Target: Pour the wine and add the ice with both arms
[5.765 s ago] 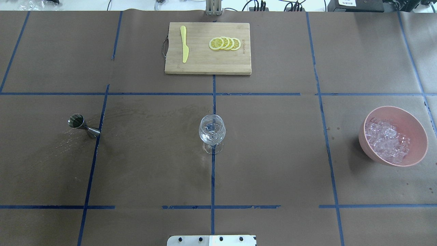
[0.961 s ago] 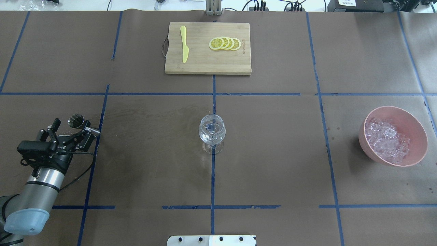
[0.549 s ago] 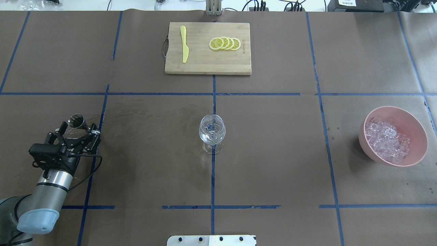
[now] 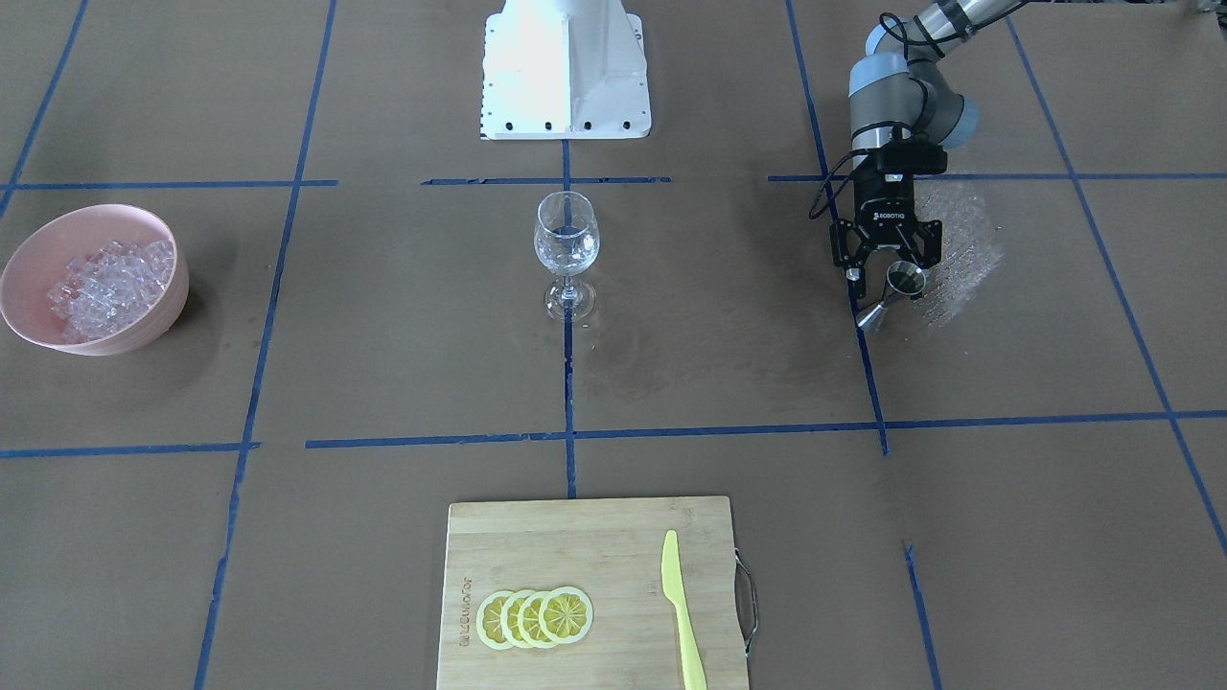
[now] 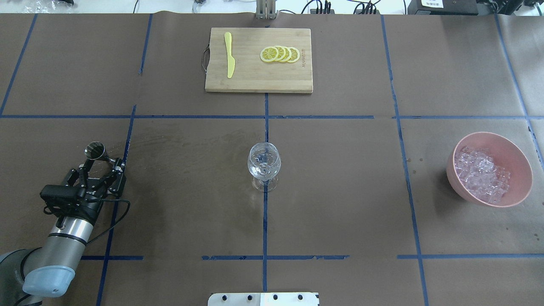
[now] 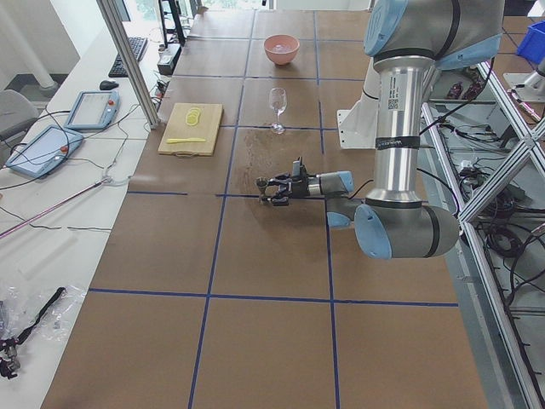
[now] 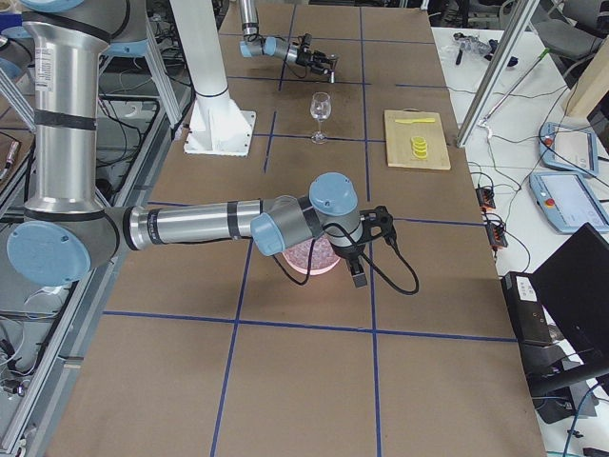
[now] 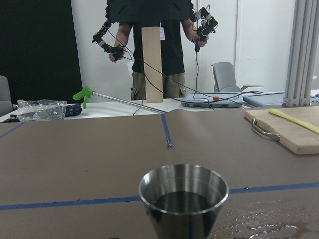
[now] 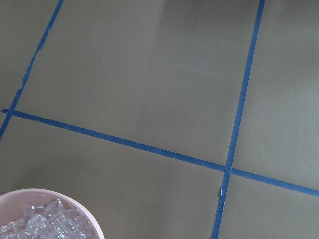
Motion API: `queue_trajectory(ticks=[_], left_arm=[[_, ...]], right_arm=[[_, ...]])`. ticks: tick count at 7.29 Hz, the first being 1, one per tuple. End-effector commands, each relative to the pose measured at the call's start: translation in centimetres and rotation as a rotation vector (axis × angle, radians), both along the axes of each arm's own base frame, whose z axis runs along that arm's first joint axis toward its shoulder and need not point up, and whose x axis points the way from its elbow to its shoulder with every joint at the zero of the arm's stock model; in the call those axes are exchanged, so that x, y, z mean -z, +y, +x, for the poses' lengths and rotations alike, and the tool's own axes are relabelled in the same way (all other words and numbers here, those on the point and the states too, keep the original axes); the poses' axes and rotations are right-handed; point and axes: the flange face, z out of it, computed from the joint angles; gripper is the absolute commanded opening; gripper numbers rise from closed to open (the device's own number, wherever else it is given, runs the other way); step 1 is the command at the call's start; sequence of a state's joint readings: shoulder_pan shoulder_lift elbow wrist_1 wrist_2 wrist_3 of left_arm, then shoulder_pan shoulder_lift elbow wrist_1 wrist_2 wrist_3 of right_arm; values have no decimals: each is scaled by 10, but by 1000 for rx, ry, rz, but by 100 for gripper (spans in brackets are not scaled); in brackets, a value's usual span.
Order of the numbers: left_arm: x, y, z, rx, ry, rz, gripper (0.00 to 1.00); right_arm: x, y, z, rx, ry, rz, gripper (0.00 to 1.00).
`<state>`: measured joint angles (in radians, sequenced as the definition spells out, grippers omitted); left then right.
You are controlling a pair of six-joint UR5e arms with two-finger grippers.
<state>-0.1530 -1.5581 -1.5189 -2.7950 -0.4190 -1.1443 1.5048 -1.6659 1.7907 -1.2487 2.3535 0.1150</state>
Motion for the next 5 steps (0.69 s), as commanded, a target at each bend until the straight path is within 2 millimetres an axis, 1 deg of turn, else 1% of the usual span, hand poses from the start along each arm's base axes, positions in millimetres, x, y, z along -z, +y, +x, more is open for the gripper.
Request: queue_trajectory(ticks=[1, 3, 4, 5], left_arm=[[-1, 4, 4, -11, 0, -1, 78], [-2, 4, 3, -17, 14, 2, 78], [-5, 5, 3, -20, 21, 4, 78], [-6, 5, 7, -37, 22, -3, 78]], right_arm=[[0, 0, 0, 0, 0, -1, 100], [0, 0, -1, 1, 0, -1, 100], [0, 0, 0, 1, -1, -1, 100], [0, 0, 0, 0, 0, 1, 100]])
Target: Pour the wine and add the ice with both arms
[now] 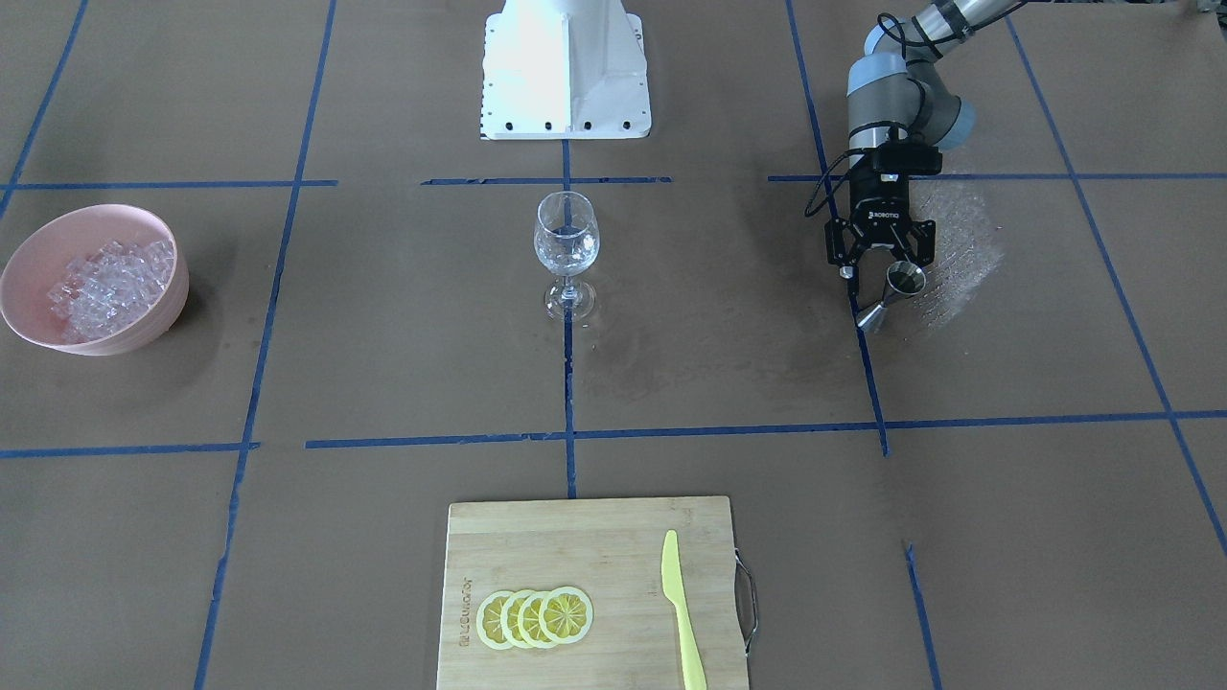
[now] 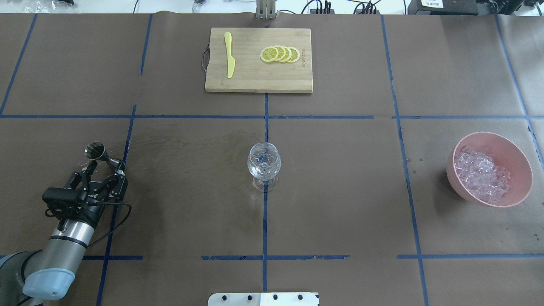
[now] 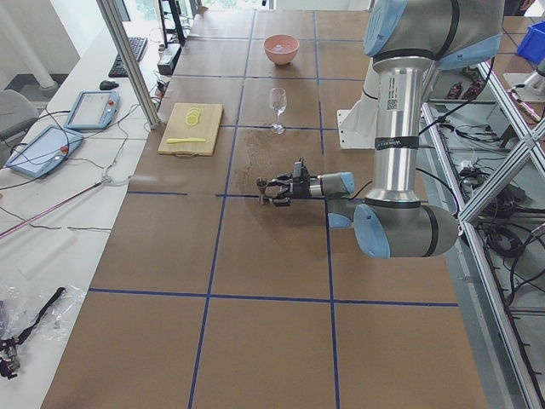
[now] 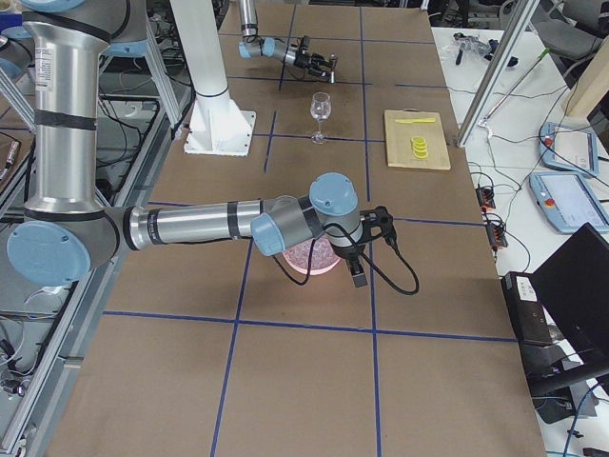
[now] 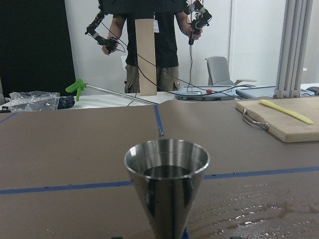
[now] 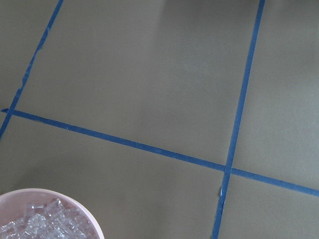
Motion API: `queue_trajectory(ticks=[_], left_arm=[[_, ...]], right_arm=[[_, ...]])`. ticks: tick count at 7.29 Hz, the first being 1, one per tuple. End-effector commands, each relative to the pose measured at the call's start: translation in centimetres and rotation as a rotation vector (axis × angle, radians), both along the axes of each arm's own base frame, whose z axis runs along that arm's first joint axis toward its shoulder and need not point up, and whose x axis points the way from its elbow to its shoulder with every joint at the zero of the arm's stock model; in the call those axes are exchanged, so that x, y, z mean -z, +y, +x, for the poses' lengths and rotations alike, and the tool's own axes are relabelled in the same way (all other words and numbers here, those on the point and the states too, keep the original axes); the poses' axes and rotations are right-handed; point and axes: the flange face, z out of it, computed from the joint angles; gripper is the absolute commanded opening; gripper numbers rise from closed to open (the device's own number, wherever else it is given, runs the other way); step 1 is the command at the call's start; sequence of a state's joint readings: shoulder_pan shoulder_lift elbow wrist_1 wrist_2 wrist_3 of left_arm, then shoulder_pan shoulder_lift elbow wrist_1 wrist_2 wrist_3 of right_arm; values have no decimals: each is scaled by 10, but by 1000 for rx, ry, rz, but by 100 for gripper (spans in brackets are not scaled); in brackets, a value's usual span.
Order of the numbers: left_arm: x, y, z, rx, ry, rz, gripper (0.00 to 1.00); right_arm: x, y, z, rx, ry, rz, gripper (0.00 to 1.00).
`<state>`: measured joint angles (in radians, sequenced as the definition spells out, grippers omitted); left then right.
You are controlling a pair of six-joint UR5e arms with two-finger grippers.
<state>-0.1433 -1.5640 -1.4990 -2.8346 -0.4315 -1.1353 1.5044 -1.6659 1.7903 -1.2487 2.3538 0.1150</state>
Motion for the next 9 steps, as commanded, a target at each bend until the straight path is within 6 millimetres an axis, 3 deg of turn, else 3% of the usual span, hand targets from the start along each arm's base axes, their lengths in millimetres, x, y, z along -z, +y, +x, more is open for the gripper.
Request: queue_trajectory(ticks=[1, 6, 9], left_arm=[[-3, 2, 5, -49, 11, -16, 78], [-2, -23, -17, 13, 31, -11, 78], [0, -26, -16, 19, 19, -8, 78]], right_arm=[[1, 0, 0, -1, 0, 1, 100], [3, 0, 0, 0, -1, 6, 100], [2, 0, 0, 0, -1, 4, 100]])
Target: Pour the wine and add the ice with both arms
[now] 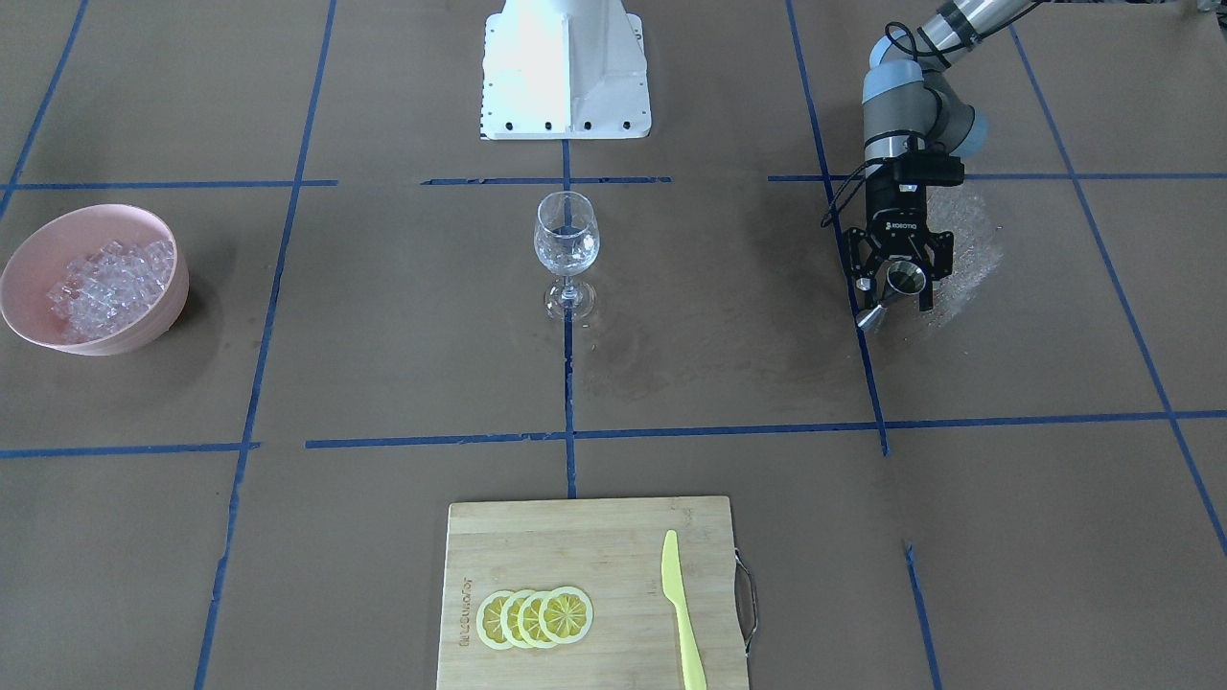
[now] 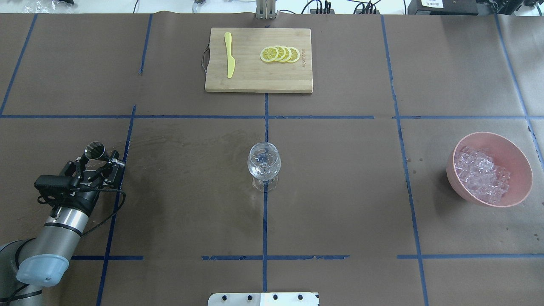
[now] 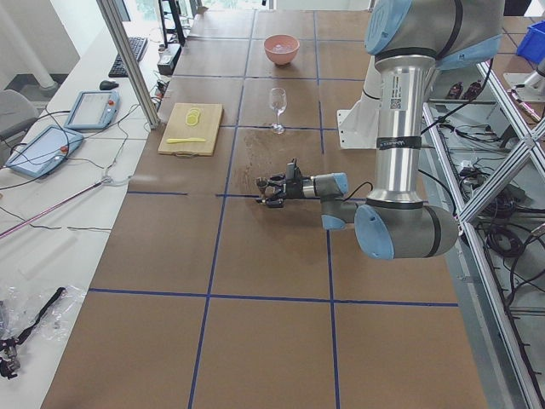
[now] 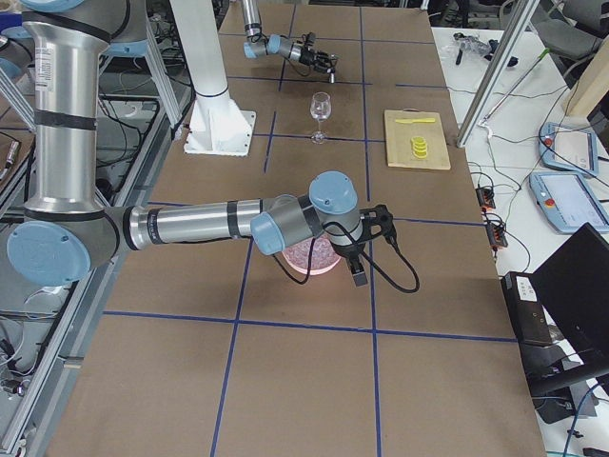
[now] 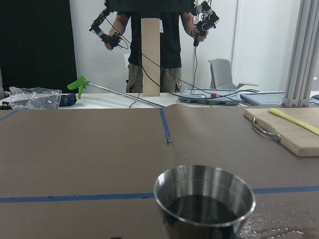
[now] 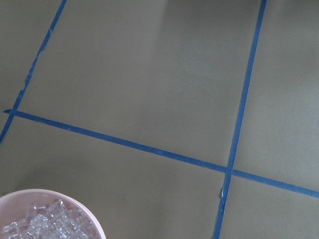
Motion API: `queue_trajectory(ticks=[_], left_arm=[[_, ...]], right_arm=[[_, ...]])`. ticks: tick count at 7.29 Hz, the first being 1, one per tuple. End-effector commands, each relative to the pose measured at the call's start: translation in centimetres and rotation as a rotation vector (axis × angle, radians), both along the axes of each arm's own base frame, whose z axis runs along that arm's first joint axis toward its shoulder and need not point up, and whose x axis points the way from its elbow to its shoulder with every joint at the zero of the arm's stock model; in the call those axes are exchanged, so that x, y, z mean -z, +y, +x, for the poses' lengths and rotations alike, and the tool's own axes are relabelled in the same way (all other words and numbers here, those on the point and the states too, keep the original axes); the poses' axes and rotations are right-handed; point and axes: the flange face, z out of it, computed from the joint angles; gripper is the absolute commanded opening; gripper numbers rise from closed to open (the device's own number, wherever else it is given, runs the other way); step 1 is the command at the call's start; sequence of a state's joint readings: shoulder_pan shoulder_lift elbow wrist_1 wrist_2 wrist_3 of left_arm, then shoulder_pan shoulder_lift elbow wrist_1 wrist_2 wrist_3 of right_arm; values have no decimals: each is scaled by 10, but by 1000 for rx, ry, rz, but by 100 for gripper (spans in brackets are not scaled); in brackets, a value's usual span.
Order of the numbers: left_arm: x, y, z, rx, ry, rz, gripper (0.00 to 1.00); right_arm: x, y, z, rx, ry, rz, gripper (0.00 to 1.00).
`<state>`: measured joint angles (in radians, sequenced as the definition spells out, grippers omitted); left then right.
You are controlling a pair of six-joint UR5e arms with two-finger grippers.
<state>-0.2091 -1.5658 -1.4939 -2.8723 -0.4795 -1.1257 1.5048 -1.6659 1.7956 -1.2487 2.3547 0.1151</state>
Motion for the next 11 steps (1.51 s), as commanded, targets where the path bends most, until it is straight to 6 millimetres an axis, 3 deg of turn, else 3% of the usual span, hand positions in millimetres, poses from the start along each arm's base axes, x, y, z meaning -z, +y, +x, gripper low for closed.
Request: queue_trajectory(ticks=[1, 4, 6, 9, 11], left_arm=[[8, -1, 6, -9, -49, 21, 78], [9, 1, 12, -16, -51, 24, 78], [5, 2, 13, -18, -53, 20, 68], [7, 1, 12, -17, -27, 22, 69], [0, 3, 10, -17, -8, 28, 63]], right_arm=[[0, 0, 0, 0, 0, -1, 100], [-1, 0, 0, 1, 1, -1, 100], [-4, 3, 0, 1, 1, -7, 100], [-6, 6, 0, 0, -1, 8, 100], [-6, 6, 0, 0, -1, 8, 100]])
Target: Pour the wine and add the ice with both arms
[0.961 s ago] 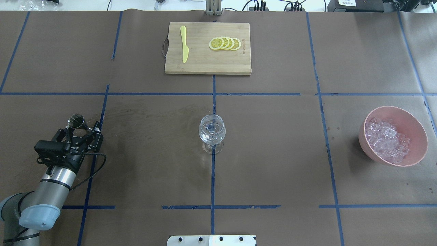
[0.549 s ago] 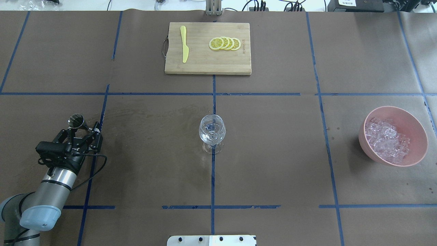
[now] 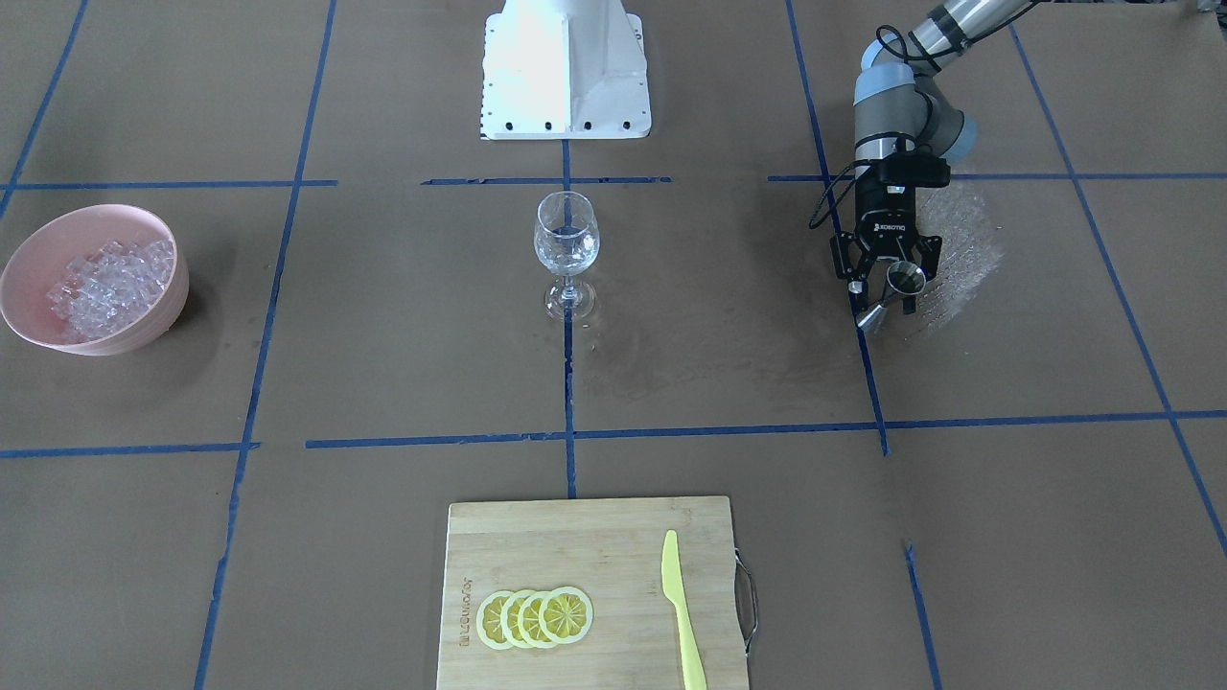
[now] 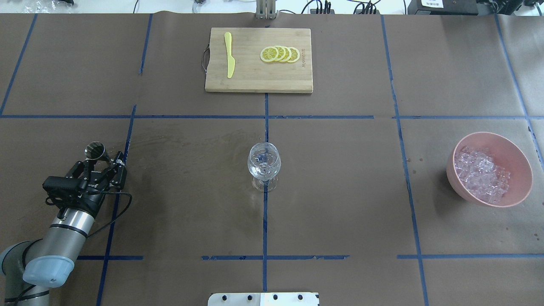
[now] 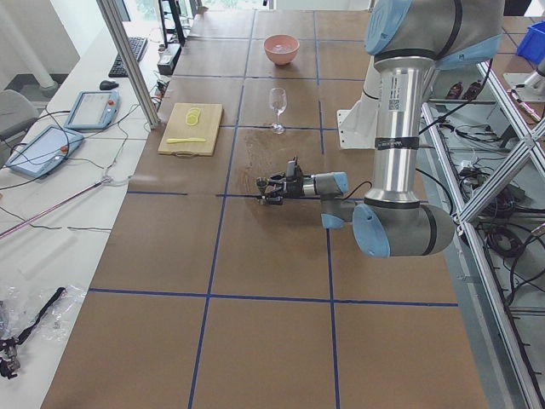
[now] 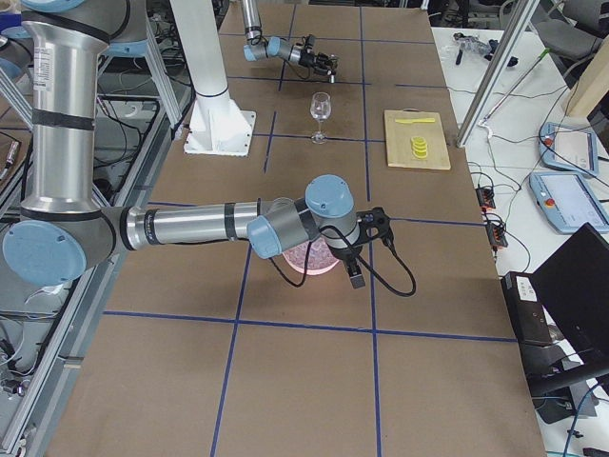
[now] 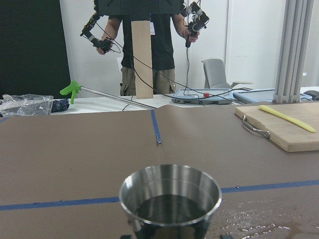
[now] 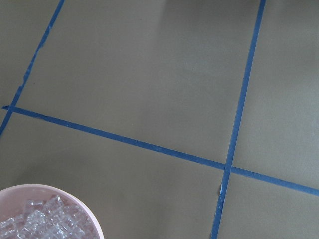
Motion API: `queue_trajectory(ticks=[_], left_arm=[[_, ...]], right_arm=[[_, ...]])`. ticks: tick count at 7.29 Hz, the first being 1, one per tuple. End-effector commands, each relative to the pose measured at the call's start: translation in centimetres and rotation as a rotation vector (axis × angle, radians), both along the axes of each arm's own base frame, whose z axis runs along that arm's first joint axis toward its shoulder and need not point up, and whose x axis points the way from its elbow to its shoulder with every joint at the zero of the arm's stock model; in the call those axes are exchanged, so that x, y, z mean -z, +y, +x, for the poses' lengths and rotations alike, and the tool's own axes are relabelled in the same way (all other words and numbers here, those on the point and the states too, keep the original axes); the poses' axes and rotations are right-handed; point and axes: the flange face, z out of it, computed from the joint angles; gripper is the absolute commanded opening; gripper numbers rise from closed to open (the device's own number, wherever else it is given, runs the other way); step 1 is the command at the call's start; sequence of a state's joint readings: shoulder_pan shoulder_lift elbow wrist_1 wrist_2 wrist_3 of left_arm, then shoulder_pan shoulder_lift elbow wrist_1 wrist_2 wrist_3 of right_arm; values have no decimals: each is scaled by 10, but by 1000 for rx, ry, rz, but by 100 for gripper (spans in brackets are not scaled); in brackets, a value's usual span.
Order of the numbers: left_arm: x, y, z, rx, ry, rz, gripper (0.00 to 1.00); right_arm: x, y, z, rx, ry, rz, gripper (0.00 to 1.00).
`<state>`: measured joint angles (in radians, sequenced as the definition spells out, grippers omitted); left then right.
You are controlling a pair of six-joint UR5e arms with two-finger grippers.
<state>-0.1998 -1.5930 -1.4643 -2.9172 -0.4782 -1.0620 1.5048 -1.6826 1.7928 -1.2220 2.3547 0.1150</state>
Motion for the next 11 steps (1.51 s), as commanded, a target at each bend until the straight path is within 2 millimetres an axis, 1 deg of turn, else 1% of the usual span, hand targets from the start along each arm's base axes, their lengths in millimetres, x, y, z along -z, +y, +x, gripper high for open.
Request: queue_trajectory(ticks=[1, 3, 4, 5, 6, 7, 9, 11], left_arm=[[-3, 0, -1, 1, 12, 3, 63], [-3, 0, -2, 2, 12, 3, 63], [-3, 0, -2, 2, 12, 3, 58], [-3, 0, -2, 4, 13, 4, 24], [-3, 1, -3, 3, 18, 6, 0], [-3, 1, -3, 3, 18, 6, 0], [5, -1, -10, 54, 24, 25, 0], [23, -4, -18, 65, 73, 36, 0]], right_arm=[[0, 1, 0, 0, 0, 0, 100], [0, 1, 0, 0, 0, 0, 100], [0, 1, 0, 0, 0, 0, 100], [0, 1, 0, 0, 0, 0, 100], [0, 1, 0, 0, 0, 0, 100], [-1, 1, 0, 0, 0, -2, 100], [-1, 1, 0, 0, 0, -2, 100], [-1, 1, 0, 0, 0, -2, 100]])
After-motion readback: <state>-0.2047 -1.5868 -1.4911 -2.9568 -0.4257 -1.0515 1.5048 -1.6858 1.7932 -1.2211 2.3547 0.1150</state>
